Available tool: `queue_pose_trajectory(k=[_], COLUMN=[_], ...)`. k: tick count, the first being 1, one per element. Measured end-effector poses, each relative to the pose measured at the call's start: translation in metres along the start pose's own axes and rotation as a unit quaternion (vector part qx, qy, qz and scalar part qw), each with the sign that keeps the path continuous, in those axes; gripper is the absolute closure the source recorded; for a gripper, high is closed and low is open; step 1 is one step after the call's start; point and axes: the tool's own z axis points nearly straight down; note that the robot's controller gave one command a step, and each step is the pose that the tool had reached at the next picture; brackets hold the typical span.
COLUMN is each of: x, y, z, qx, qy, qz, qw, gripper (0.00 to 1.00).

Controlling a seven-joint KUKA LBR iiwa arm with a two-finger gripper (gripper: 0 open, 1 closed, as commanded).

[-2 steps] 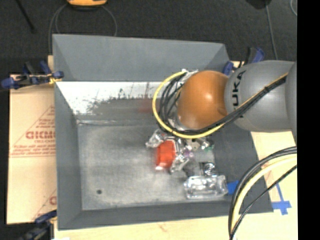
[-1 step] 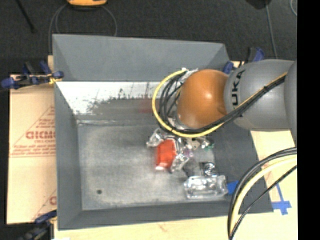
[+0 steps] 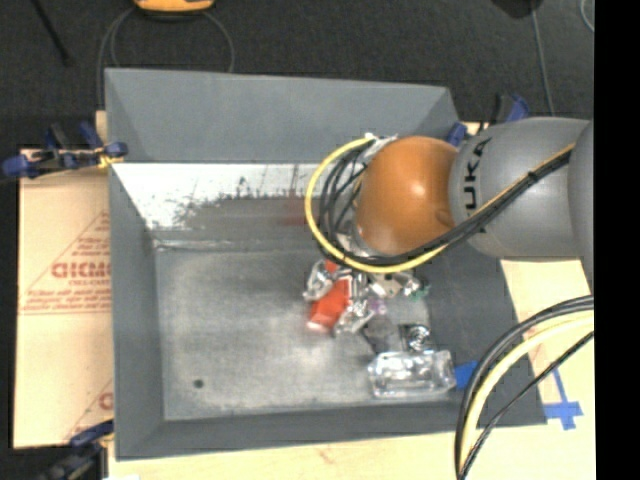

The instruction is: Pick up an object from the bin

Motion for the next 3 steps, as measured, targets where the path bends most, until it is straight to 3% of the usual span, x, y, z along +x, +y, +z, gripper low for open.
queue_pose_trajectory(k=[3], x=[-0.003], y=[-0.004], z=[-0.037], qx=[0.0], qy=[-0.0002], qz=[0.01], qw=[0.9999], gripper=[1.0])
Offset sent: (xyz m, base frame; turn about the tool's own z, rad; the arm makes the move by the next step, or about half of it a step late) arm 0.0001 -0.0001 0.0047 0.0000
